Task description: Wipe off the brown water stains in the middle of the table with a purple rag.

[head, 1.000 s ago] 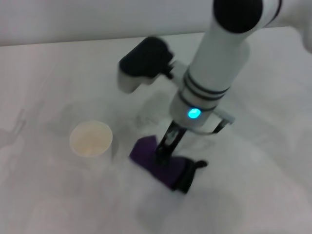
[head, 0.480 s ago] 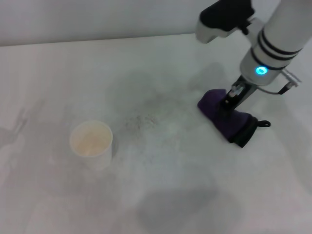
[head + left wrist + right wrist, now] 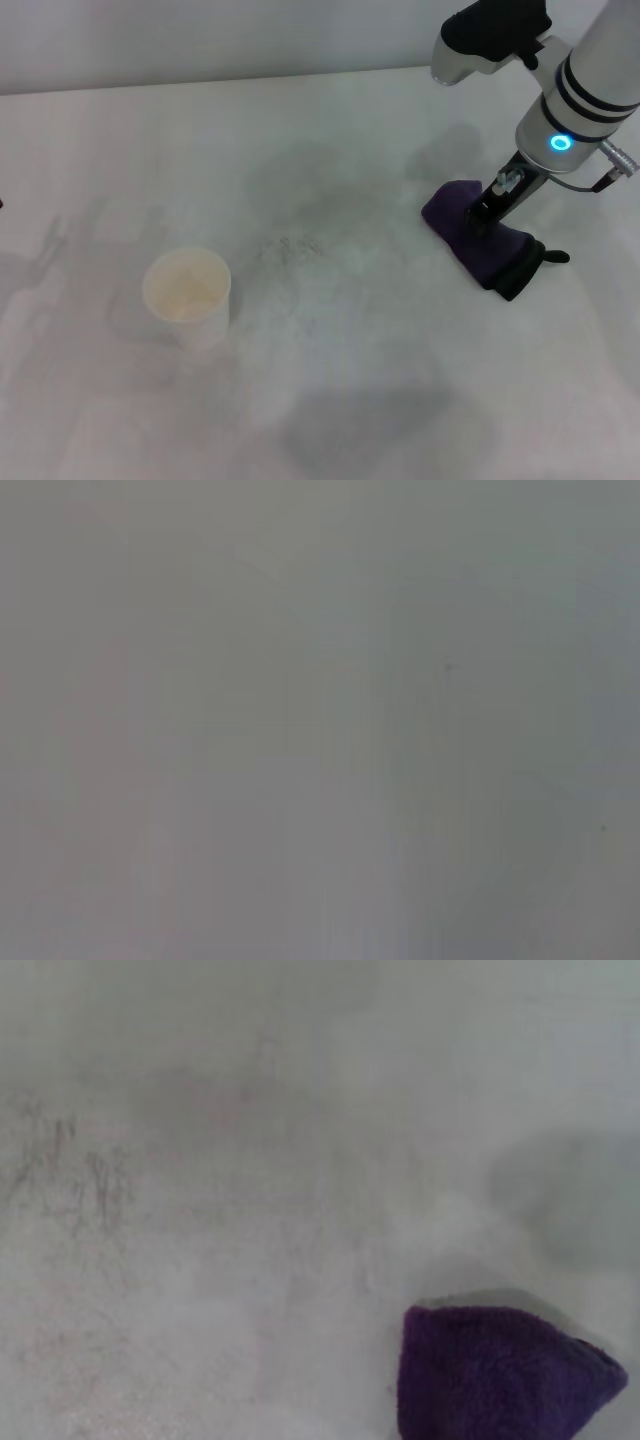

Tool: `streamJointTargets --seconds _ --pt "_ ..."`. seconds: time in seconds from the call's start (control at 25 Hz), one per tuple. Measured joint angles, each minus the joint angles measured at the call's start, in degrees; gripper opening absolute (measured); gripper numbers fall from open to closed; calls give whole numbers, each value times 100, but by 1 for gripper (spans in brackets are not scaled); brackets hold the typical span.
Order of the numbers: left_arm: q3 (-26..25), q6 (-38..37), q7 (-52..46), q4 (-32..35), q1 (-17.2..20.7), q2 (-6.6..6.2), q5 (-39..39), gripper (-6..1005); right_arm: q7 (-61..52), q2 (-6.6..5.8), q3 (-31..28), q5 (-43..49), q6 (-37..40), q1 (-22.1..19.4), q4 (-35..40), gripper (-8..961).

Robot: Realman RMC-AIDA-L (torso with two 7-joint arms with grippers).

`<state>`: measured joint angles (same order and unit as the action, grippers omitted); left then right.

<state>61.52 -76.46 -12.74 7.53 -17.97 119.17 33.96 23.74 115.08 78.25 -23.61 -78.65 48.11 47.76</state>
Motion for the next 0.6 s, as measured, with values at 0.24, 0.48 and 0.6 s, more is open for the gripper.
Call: streamJointTargets --seconds 0.24,0.48,0.6 --pt "0 3 0 10 -22 1 4 860 5 -2 -25 77 107 17 -66 123" --pt "-7 52 0 -18 -69 -5 -27 861 152 -4 -345 51 86 -67 119 247" --pt "-33 132 -4 -21 -75 -6 -31 861 456 -3 -889 30 146 -207 365 309"
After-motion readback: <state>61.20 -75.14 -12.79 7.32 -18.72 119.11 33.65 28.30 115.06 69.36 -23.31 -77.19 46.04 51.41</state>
